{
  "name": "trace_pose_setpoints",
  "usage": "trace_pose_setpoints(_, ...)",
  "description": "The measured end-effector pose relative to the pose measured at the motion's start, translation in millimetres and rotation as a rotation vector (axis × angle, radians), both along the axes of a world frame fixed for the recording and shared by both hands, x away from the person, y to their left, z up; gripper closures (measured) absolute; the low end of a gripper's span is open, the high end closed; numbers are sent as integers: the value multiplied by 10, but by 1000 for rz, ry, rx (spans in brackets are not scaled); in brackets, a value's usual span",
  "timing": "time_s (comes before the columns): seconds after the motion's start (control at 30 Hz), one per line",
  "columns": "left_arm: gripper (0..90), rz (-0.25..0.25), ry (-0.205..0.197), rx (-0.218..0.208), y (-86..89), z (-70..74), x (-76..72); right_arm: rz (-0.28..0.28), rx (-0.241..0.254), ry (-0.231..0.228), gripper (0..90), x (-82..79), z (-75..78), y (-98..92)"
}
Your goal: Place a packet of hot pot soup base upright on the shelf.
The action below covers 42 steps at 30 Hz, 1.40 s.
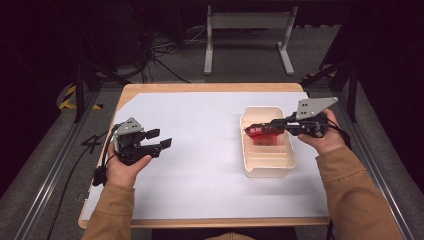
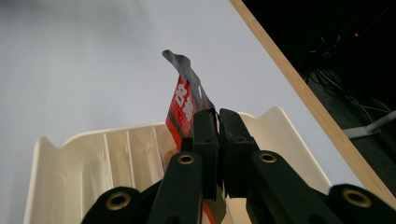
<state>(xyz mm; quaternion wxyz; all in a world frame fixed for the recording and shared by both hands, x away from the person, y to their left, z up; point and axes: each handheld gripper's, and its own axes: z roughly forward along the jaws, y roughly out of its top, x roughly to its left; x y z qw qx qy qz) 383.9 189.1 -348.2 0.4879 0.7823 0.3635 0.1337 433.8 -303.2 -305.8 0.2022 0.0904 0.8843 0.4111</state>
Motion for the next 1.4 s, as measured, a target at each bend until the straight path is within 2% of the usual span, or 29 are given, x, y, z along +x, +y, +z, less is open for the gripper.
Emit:
trace_pose_setpoints(0.5, 407, -4, 5, 3, -3, -3, 1, -42, 28, 16, 773, -35, -24, -114)
trace_pose_setpoints(0.67, 396, 2, 8, -4, -1, -5, -3, -53, 64, 22, 712, -53, -7, -114)
trace_pose_setpoints(0.7, 394, 4, 3, -7, 4, -5, -2, -60, 96, 28, 665, -71, 14, -108)
trace_pose_setpoints(0.77, 394, 0, 1, -5, 13, -3, -3, -62, 108, 32, 646, -76, 24, -107)
trace_pose_setpoints(0.83, 389, -1, -3, -10, 20, -3, -7, -58, 163, 55, 584, -106, 72, -100)
trace_pose_setpoints(0.93, 386, -7, -12, -4, 39, 1, -19, -63, 173, 61, 559, -116, 101, -103)
trace_pose_setpoints(1.1, 378, -9, -26, 0, 76, 0, -41, -106, 206, 80, 513, -154, 181, -137)
trace_pose_setpoints(1.17, 377, -4, -27, 1, 87, -6, -48, -144, 238, 95, 476, -176, 209, -182)
trace_pose_setpoints(1.23, 377, -11, -32, 13, 105, -12, -50, -151, 245, 99, 468, -182, 211, -196)
trace_pose_setpoints(1.4, 377, -6, -30, 10, 115, -35, -54, -223, 273, 109, 458, -200, 165, -361)
